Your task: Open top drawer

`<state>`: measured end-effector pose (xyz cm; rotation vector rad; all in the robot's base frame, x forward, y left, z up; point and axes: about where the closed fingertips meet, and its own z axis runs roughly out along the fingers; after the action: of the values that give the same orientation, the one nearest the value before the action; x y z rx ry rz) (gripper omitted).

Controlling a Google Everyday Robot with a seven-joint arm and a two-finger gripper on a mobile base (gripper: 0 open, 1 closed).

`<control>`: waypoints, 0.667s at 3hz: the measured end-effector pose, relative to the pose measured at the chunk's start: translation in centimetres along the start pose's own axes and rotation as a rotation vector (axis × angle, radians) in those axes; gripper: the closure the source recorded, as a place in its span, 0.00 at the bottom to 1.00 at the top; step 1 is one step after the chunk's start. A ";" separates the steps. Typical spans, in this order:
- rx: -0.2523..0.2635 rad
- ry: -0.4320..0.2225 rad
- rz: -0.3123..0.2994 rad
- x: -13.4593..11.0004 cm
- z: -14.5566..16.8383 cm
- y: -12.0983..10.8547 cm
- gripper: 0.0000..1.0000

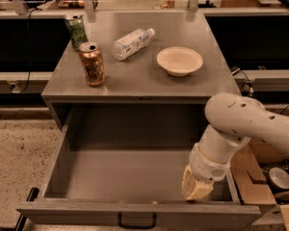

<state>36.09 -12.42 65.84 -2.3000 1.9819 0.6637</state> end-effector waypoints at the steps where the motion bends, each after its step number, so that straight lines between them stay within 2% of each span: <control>1: 0.006 -0.003 -0.023 -1.1 -0.8 1.3 1.00; 2: 0.109 -0.032 -0.068 -2.4 -4.0 1.5 1.00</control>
Offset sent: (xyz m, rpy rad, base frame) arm 0.0069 0.0065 0.0993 0.1449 -0.2792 0.0210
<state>35.63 -11.64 70.62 -2.2681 1.8674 0.5692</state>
